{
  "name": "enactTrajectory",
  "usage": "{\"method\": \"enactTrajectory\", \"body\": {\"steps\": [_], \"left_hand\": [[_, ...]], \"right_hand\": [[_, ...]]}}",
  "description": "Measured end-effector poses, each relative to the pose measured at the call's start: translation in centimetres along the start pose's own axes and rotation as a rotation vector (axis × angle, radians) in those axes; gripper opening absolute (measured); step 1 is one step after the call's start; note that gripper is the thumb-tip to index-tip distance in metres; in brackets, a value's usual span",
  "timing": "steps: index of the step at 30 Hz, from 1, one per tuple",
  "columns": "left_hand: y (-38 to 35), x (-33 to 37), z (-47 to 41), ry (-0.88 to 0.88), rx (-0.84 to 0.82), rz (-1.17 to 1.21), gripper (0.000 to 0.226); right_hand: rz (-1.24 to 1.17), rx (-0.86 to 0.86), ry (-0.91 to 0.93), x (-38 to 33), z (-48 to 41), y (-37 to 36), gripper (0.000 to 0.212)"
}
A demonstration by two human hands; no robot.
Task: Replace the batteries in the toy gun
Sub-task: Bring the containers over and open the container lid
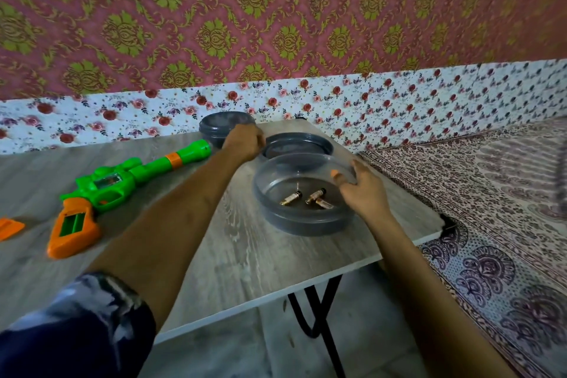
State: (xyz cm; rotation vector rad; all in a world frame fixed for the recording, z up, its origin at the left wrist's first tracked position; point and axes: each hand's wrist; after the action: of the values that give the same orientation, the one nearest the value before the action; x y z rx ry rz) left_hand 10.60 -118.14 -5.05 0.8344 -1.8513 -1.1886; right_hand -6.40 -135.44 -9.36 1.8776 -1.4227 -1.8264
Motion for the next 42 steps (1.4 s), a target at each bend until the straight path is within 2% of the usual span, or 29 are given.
{"method": "enactTrajectory", "body": {"steps": [3, 7, 11, 18, 21, 24, 28, 32, 36, 39, 42], "left_hand": [[-1.8, -1.0, -0.9, -0.061, -0.140, -0.056, 0.041], [-3.6, -1.1, -1.9, -0.114, -0.195, -0.076, 0.034], [-3.7, -0.8, -2.6, -0.174, -0.080, -0.166, 0.022], [-0.2, 0.9, -2.9, -0.247, 0.179, -0.077, 0.022], [2.2, 1.6, -1.4, -0.222, 0.299, 0.117, 0.023], [4.5, 2.4, 1.4, -0.202, 0.374, 0.446, 0.022], [6.3, 3.3, 6.7, -0.020, 0.298, 1.189, 0.008], [5.8, 1.7, 10.0, 0.246, 0.257, 1.661, 0.018], [3.7, -0.6, 12.7, 0.520, 0.208, 1.752, 0.023], [2.7, -1.3, 13.9, 0.563, 0.174, 1.754, 0.026], [2.5, -1.2, 14.0, 0.567, 0.127, 1.639, 0.021]], "right_hand": [[-0.147, 0.054, -0.024, 0.3, 0.2, -0.5, 0.053], [-0.273, 0.131, -0.064, 0.8, -0.3, -1.4, 0.046], [-0.330, 0.161, -0.070, 0.9, -0.7, -1.8, 0.043], [-0.373, 0.137, -0.117, 0.4, -0.3, -1.5, 0.046], [-0.433, 0.103, -0.137, 0.2, 0.2, -1.1, 0.048], [-0.570, 0.075, -0.178, -0.2, 1.3, -1.0, 0.048], [-0.664, 0.069, -0.206, -1.1, 3.3, -1.2, 0.046], [-0.673, 0.032, -0.213, -2.1, 5.3, -1.0, 0.050], [-0.677, 0.039, -0.224, -2.7, 6.5, -1.0, 0.047], [-0.648, 0.073, -0.211, -2.9, 6.4, -0.7, 0.048], [-0.644, 0.073, -0.243, -3.0, 5.9, -0.4, 0.045]]}}
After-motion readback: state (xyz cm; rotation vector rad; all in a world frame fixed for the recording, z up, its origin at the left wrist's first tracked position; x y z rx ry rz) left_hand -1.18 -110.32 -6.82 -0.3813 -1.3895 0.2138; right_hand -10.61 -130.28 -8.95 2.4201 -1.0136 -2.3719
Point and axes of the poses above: each hand's wrist, its own z-axis away from the middle knuckle, its own y-axis out of the back of the hand, x = y × z
